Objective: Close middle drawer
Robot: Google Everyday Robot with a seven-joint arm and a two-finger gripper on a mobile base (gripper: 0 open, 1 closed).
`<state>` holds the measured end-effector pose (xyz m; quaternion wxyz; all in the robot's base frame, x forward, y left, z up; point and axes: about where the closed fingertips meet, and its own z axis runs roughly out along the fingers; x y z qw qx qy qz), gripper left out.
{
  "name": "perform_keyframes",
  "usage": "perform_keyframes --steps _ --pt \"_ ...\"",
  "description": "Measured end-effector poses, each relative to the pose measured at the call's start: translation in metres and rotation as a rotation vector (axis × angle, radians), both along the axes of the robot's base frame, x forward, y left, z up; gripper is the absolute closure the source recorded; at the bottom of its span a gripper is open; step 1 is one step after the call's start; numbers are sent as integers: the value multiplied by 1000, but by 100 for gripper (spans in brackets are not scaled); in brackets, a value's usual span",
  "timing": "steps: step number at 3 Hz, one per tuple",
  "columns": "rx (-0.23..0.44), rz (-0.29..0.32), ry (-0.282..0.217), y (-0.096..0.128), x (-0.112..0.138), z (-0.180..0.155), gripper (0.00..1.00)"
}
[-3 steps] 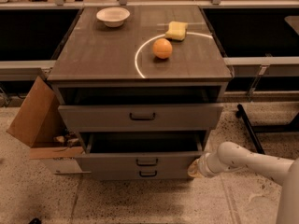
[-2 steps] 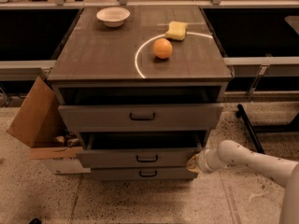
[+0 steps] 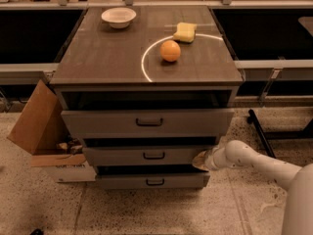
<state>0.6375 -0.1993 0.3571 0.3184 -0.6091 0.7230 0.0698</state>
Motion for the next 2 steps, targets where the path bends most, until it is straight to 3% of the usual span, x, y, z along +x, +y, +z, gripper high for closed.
perform_keyframes --steps 1,2 --pt "-2 17 -5 -10 -14 11 100" --pt "6 51 6 -31 -61 36 100"
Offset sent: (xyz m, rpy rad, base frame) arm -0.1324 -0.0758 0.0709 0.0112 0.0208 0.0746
